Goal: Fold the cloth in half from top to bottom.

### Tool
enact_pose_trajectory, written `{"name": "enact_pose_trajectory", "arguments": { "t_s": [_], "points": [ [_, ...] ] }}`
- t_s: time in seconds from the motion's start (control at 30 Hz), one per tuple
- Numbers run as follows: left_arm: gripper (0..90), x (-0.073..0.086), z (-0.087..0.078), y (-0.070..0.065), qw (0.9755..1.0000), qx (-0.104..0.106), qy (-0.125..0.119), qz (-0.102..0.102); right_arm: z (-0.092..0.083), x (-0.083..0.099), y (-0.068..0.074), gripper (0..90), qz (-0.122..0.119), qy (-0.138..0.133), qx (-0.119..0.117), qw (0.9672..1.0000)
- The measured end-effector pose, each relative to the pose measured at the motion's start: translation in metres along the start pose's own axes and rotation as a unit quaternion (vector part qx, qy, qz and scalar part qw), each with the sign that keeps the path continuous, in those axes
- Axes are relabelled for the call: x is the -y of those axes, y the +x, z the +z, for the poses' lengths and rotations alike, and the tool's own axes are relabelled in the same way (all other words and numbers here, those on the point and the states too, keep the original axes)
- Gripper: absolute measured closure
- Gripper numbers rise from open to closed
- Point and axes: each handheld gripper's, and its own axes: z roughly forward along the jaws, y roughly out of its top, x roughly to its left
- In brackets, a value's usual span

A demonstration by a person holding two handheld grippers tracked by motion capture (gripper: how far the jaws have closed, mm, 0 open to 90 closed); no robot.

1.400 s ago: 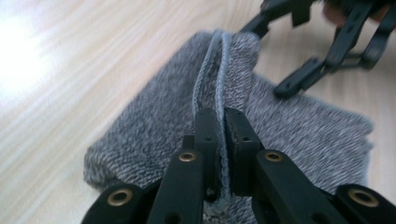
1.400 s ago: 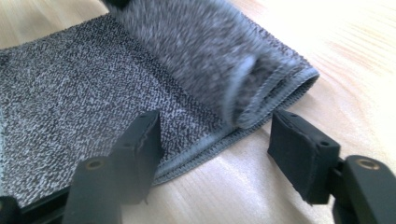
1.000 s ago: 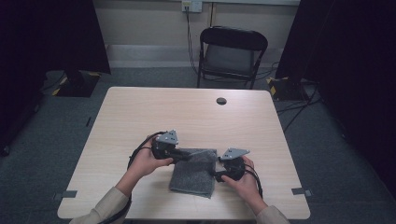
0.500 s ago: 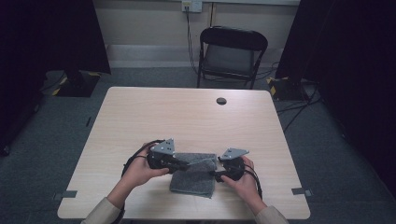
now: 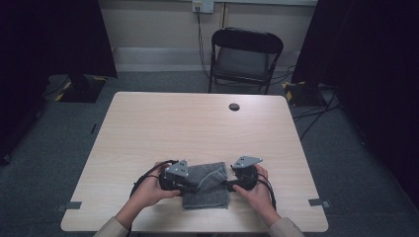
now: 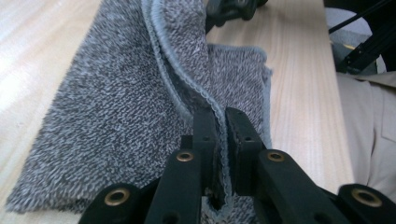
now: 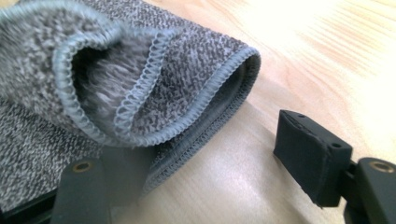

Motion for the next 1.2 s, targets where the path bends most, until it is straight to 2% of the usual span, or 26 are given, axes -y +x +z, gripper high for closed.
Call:
{"name": "enact_pose_trajectory", "arguments": {
  "t_s": [0.2, 0.23, 0.3, 0.43, 0.57, 0.7, 0.83, 0.97, 1.03, 1.2],
  "points": [
    [84.1, 0.002, 0.003, 0.013, 0.9999, -0.005, 0.013, -0.008, 0.008, -0.007, -0.003, 27.5, 0.003, 0.0, 0.004, 1.0],
    [84.1, 0.002, 0.004, 0.013, 0.9999, -0.004, 0.008, -0.014, 0.009, -0.008, -0.004, 26.6, 0.003, 0.0, 0.003, 1.0],
    [84.1, 0.001, 0.005, 0.013, 0.9999, -0.002, 0.011, -0.006, 0.009, -0.008, -0.006, 26.8, 0.005, 0.0, -0.001, 1.0],
    [83.7, -0.001, 0.007, 0.012, 0.9999, 0.0, 0.01, -0.005, 0.004, -0.007, -0.006, 26.0, -0.003, -0.001, -0.006, 1.0],
    [83.3, 0.001, 0.007, 0.012, 0.9999, -0.006, 0.012, -0.011, -0.005, -0.004, -0.003, 25.6, 0.0, -0.01, -0.015, 0.9998],
    [83.0, 0.002, 0.009, 0.011, 0.9997, -0.01, 0.01, -0.018, -0.012, 0.0, 0.005, 25.2, -0.002, -0.006, -0.021, 0.9998],
    [82.8, 0.005, 0.012, 0.012, 0.9994, -0.015, 0.009, -0.028, -0.012, 0.008, 0.015, 24.4, -0.016, 0.01, -0.022, 0.9996],
    [82.6, 0.007, 0.012, 0.018, 0.999, -0.02, 0.003, -0.04, -0.011, 0.009, 0.018, 23.6, -0.021, 0.006, -0.012, 0.9997],
    [82.6, 0.007, 0.012, 0.023, 0.9988, -0.021, 0.002, -0.044, -0.009, 0.008, 0.016, 23.5, -0.015, 0.004, -0.011, 0.9998],
    [82.6, 0.003, 0.012, 0.041, 0.9983, -0.029, 0.004, -0.05, 0.0, 0.001, 0.009, 23.6, -0.008, 0.003, 0.0, 1.0]
  ]
}}
